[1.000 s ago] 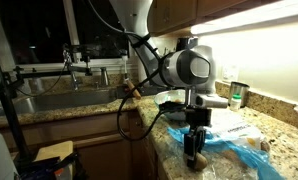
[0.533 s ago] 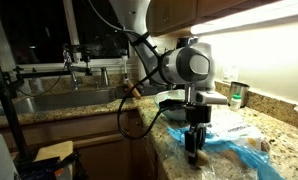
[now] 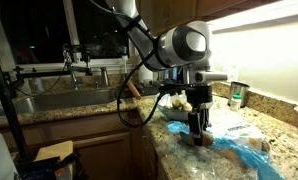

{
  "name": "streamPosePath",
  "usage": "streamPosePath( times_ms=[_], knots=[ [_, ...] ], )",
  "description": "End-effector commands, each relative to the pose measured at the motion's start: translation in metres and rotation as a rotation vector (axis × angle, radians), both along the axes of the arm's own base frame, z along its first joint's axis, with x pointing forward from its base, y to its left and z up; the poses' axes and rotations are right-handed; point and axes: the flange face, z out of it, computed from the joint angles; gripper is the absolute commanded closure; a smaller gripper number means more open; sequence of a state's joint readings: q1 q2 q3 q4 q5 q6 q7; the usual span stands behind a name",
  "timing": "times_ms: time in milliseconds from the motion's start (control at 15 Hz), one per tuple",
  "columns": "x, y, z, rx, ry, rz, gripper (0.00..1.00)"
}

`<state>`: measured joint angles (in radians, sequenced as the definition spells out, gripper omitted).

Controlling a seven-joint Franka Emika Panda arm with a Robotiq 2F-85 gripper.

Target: Pick up a potato from the packaging and put it in the bowl

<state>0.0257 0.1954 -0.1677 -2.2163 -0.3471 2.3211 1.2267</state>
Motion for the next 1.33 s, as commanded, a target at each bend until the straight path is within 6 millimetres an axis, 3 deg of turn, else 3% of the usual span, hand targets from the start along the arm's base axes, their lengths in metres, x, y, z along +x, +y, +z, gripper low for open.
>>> streamPosePath(
  times_ms=[0,533,1267],
  knots=[
    [-0.019,0.007,0.022,-0.018,-0.051,0.003,0.75],
    [-0.018,0.018,0.050,-0.055,-0.101,0.040,0.75],
    [0.002,0.062,0.081,-0.042,-0.119,0.253,0.75]
  ],
)
